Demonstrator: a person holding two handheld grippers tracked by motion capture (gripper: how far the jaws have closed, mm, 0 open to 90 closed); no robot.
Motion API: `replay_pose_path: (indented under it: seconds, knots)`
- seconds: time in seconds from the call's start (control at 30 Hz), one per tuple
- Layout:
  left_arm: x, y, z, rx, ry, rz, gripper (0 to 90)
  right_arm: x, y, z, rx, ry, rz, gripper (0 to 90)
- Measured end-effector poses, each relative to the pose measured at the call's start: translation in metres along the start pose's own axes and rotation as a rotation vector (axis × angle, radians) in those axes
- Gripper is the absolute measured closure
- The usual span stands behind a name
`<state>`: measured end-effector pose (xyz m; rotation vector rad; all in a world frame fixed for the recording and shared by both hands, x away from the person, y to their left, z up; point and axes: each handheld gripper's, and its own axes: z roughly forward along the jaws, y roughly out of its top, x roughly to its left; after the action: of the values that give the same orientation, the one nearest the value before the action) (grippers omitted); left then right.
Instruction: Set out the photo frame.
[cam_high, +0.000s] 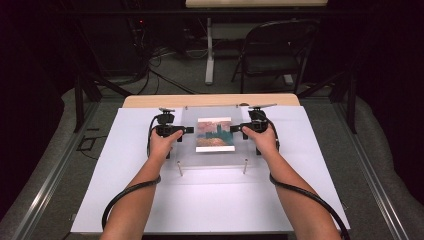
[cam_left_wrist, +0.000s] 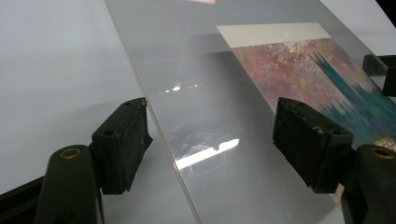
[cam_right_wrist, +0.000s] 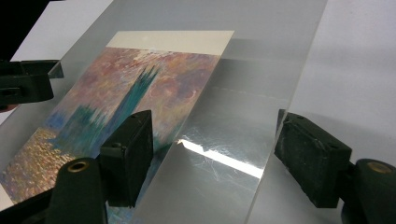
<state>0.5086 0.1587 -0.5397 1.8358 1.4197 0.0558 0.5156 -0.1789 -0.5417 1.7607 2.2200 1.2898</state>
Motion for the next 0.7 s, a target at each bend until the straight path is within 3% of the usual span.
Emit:
replay_pose_path:
  seconds: [0.2, 0.7]
  knots:
    - [0.0034, -0.0008, 0.0013, 0.010, -0.036, -0.039, 27.1, 0.0003, -0.0003, -0.0006, 0.003, -0.002, -0.003, 27.9]
    - [-0.0026, 0.0022, -0.0001, 0.021, -0.003, -0.043, 27.2, 0.0029, 0.0011, -0.0019, 0.009, -0.013, -0.005, 28.1]
